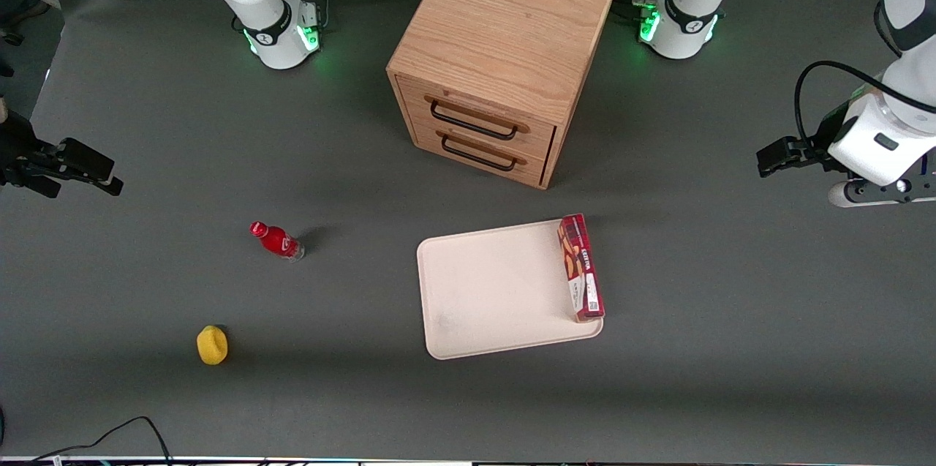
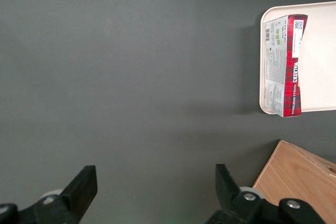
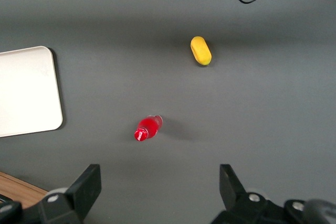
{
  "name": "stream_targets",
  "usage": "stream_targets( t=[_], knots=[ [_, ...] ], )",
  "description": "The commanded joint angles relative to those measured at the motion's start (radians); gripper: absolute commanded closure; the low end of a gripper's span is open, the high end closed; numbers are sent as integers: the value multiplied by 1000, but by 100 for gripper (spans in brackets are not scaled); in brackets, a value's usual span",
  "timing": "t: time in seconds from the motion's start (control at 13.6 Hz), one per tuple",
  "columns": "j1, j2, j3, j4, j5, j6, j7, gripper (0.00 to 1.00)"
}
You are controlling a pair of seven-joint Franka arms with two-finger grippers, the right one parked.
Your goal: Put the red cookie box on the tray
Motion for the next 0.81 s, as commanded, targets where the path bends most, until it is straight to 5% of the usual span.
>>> stream_targets(
  t=[0.0, 0.74],
  knots=[
    [3, -55, 2, -73, 7, 38, 23, 0],
    [17, -109, 10, -152, -12, 135, 9, 0]
  ],
)
